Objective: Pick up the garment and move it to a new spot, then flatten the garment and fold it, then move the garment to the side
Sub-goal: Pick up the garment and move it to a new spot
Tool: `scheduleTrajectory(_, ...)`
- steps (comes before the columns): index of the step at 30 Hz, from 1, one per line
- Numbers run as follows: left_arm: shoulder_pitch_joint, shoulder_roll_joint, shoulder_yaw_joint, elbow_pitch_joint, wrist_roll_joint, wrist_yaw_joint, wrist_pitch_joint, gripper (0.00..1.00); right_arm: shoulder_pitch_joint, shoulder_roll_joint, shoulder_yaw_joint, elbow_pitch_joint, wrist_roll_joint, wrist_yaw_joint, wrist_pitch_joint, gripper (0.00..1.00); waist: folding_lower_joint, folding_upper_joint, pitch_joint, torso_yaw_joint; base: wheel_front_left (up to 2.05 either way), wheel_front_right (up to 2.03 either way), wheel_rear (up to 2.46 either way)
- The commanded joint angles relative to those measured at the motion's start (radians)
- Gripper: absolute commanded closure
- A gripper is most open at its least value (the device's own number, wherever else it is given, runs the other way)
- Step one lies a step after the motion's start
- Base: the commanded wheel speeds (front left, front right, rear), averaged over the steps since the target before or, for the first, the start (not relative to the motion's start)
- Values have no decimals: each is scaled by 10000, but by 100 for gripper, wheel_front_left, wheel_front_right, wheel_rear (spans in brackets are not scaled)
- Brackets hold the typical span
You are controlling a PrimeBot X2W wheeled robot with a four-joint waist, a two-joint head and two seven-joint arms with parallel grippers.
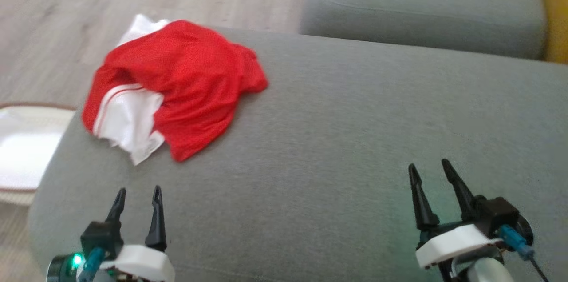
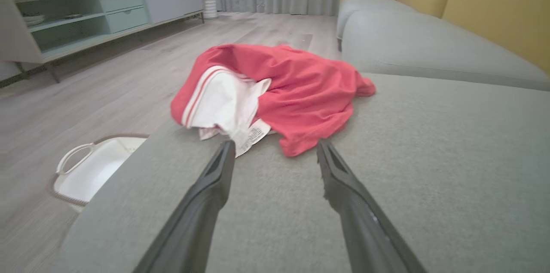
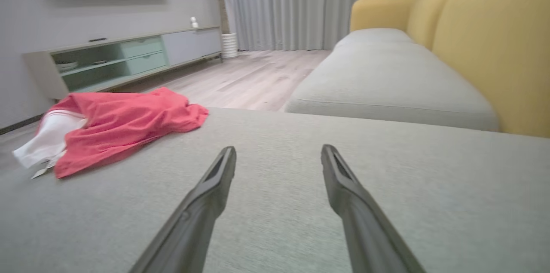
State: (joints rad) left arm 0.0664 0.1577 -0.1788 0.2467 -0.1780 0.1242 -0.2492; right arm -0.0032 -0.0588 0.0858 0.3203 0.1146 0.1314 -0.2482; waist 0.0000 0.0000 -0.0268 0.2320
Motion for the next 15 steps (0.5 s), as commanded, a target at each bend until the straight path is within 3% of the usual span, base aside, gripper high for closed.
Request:
scheduleTrajectory(1,-112,146,422,-377,-77,61,-85,0,-298,-69,332,-253,53,-7,-136,0,0,0,-65,735,0,0,0)
scheduleTrajectory(10,-137,259,591,-857,-350,98,85,0,-516,-105,660,-168,105,-7,-136,0,0,0,99,1060,0,0,0)
scheduleTrajectory(15,-1298,441,932,-1149,-707,-3,404,0,-841,-401,728,-382,81,-7,-136,0,0,0,953,950,0,0,0)
